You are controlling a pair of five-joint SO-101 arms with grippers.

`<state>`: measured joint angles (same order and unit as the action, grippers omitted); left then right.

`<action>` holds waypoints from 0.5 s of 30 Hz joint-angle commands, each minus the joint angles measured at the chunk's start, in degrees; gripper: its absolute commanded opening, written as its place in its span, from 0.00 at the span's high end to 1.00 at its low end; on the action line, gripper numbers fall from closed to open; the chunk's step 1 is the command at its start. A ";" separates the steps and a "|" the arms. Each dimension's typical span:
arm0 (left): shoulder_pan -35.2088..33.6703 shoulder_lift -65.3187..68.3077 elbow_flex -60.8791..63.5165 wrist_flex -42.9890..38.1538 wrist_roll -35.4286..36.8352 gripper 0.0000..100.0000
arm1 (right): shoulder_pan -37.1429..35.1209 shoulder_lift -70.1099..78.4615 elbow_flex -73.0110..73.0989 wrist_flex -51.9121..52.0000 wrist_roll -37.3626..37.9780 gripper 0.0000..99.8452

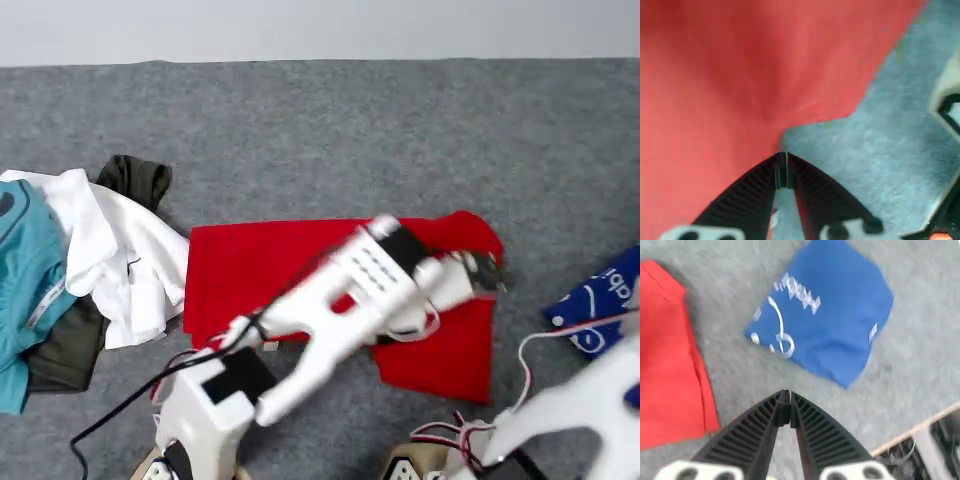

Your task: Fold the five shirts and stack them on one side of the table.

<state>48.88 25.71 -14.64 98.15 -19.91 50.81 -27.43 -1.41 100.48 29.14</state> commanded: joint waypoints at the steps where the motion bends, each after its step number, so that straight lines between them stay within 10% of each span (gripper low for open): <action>1: 3.43 1.05 -1.89 0.44 0.09 0.94 | 4.53 -3.47 4.92 1.89 3.08 0.99; 15: 3.78 9.58 -2.51 0.53 -7.91 0.87 | 15.87 -7.52 7.56 1.98 9.93 0.99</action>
<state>52.31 35.12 -15.25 97.89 -26.15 64.97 -32.97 6.51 100.48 37.85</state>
